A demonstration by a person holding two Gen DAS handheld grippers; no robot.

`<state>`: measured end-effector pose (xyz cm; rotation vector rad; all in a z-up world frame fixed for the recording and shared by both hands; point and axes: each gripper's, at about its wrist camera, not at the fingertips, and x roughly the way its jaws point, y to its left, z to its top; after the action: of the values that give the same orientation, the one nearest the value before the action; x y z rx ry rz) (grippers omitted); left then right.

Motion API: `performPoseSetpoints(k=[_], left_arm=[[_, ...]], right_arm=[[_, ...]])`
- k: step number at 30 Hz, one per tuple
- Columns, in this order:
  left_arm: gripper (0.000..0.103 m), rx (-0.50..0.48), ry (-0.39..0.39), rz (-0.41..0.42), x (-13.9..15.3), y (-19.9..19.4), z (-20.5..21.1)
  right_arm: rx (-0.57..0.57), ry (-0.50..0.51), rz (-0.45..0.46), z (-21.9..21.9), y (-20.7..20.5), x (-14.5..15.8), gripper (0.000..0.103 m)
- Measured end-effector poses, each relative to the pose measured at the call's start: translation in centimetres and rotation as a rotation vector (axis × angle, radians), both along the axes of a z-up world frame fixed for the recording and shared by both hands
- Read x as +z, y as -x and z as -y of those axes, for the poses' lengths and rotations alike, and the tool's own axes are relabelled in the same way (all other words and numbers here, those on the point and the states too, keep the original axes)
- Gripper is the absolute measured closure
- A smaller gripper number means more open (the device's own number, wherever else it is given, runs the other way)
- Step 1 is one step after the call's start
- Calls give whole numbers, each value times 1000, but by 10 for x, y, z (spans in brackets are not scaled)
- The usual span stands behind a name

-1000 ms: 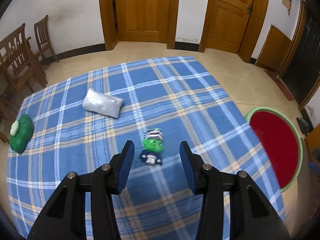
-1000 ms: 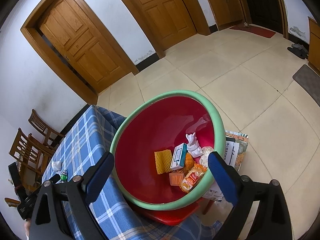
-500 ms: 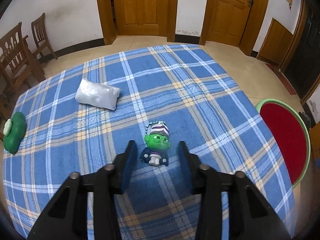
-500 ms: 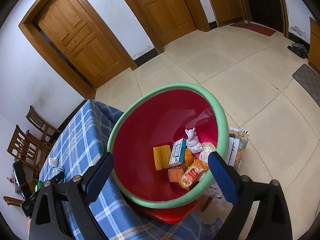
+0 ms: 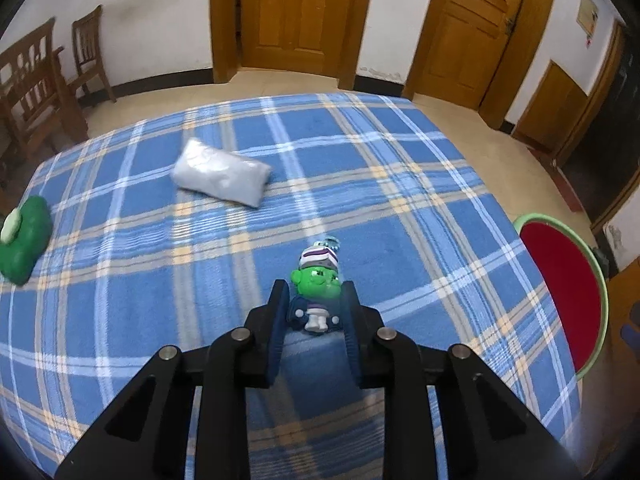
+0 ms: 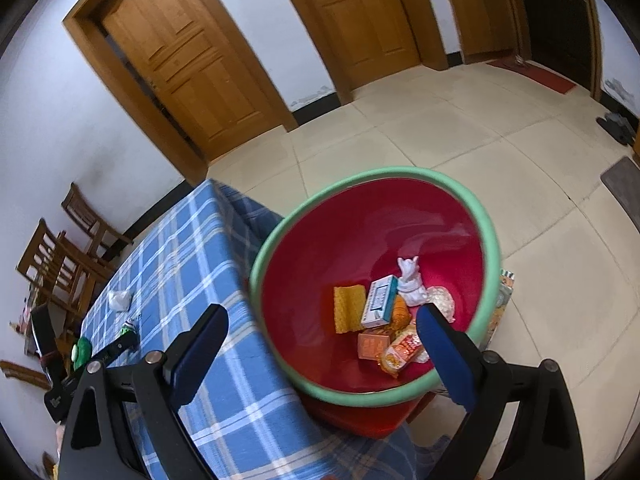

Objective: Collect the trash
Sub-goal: 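Grasp the white plastic bag with the right gripper while the left holds the figurine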

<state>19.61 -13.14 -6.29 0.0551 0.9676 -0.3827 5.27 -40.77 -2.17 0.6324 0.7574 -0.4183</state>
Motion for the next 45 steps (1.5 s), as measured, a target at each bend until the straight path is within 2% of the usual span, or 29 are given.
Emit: performPoseSetpoints(k=[14, 23, 36, 45], left_arm=[[77, 195, 27, 76, 18, -13, -92], [77, 350, 32, 123, 16, -30, -147], [77, 420, 39, 150, -1, -31, -174], [77, 453, 62, 148, -4, -30, -189]], right_arm=[[195, 32, 5, -68, -51, 25, 6], [329, 59, 2, -122, -111, 36, 6], [508, 78, -32, -194, -211, -1, 6], [602, 168, -18, -233, -272, -21, 6]])
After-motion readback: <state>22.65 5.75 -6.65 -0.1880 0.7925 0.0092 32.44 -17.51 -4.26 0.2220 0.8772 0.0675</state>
